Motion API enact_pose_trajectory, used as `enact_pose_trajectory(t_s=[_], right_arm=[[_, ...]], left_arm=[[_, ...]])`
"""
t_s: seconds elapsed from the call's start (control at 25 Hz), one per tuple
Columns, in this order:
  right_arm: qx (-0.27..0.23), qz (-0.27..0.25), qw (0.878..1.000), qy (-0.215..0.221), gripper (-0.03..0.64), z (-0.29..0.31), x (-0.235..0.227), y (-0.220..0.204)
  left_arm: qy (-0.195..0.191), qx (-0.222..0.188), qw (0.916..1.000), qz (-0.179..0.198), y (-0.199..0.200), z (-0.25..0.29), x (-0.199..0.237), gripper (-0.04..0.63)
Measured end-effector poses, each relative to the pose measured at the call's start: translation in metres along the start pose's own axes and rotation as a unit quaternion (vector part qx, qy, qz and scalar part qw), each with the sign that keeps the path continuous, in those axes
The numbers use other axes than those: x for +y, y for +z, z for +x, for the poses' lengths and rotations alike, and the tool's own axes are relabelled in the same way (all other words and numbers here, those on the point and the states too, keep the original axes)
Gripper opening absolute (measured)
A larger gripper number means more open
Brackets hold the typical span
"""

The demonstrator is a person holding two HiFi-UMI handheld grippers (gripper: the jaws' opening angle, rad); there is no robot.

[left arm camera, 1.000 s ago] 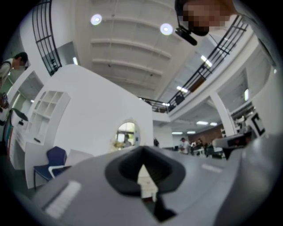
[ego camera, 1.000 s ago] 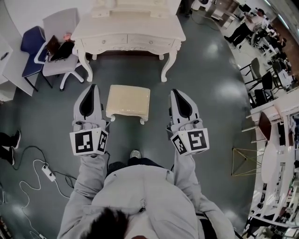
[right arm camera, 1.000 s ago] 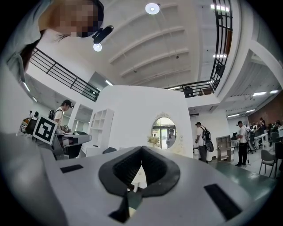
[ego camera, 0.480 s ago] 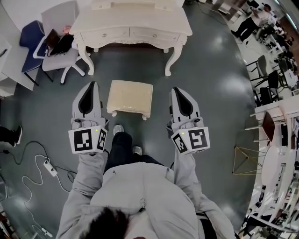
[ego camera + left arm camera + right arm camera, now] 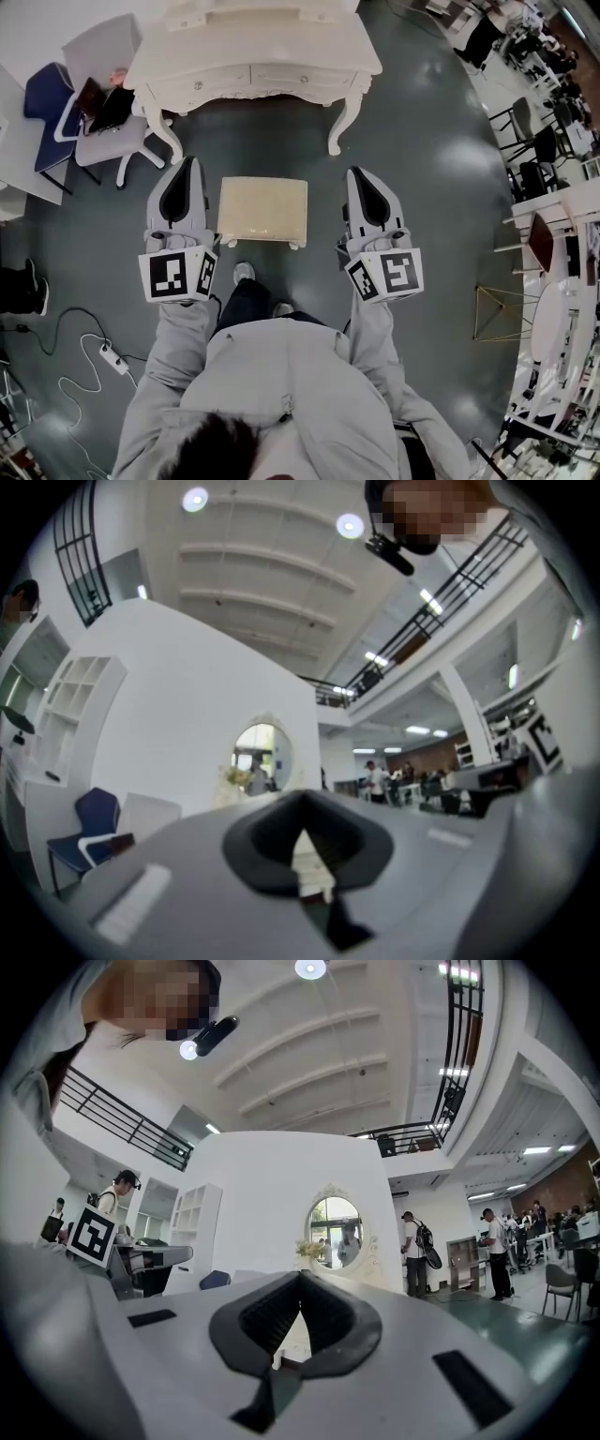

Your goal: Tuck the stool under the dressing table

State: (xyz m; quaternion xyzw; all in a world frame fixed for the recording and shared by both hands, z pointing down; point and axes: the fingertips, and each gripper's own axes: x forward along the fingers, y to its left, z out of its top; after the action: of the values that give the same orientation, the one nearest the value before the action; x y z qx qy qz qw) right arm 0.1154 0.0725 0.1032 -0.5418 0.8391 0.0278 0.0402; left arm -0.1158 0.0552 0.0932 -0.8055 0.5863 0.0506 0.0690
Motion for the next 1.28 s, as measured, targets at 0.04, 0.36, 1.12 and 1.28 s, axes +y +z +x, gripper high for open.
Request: enact_pose_trajectory(t_s=[0.04,0.36,1.12,1.28], right_arm=[[0.001,0.0,1.0,-0.004,0.0,0.006,-0.001,-0.002],[0.023,0.012,0.999,-0.033,0.0,0.044,-0.008,-0.027],[0.15,0.058,0.984,-0.076,0.0,0.075,-0.008,-0.146],[0.18,0.073,0.978,-0.082,0.0,0.069,-0.008,-0.171]], left_arm=[[-0.004,0.001,1.0,-0.001,-0.003,0.007,0.003,0.009],[-0.042,0.024,0.9988,-0.007,-0.029,0.052,0.019,0.009],[-0.084,0.134,0.9868,-0.034,-0.148,0.083,0.04,0.009],[-0.087,0.16,0.9824,-0.043,-0.171,0.079,0.039,0.009]])
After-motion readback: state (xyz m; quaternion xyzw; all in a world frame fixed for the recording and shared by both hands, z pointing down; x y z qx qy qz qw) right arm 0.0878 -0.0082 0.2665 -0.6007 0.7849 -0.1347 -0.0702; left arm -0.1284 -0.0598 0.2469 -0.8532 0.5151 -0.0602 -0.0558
